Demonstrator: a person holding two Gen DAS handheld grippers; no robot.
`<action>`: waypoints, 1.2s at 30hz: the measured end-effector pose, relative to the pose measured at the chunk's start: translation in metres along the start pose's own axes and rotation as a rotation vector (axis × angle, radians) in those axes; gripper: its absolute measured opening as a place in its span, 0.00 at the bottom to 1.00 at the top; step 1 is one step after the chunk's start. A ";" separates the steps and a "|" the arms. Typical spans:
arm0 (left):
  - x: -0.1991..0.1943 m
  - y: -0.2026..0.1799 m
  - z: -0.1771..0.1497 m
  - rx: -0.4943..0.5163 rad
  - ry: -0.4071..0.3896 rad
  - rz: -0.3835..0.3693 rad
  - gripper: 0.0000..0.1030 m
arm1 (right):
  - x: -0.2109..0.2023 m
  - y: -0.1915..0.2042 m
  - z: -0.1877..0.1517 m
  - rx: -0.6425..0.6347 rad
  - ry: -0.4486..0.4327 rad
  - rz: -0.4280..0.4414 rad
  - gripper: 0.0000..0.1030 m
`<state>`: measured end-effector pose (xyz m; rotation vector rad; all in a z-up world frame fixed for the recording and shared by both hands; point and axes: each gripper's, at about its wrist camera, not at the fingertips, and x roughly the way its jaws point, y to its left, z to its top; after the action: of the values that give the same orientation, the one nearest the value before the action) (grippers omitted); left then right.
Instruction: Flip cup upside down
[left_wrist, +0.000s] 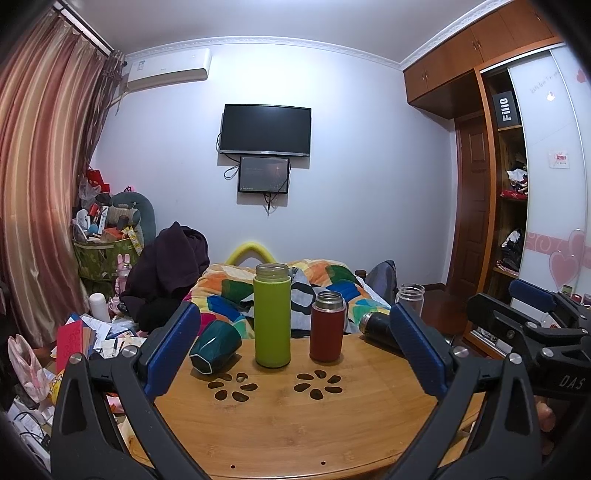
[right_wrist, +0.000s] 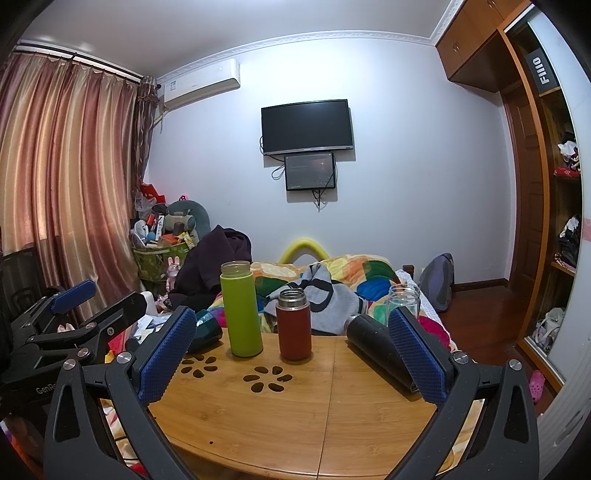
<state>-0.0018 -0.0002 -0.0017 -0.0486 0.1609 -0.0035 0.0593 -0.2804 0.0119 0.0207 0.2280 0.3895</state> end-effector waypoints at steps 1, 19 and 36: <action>0.000 0.000 0.000 0.000 0.000 0.001 1.00 | 0.000 0.000 0.000 0.000 0.000 0.001 1.00; 0.003 0.003 -0.007 -0.007 0.009 -0.001 1.00 | -0.001 0.005 -0.002 -0.010 0.007 0.012 1.00; 0.008 0.004 -0.010 -0.010 0.020 -0.002 1.00 | -0.003 0.007 0.000 -0.004 0.009 0.019 1.00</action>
<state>0.0043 0.0031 -0.0130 -0.0586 0.1810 -0.0052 0.0540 -0.2753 0.0134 0.0172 0.2360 0.4086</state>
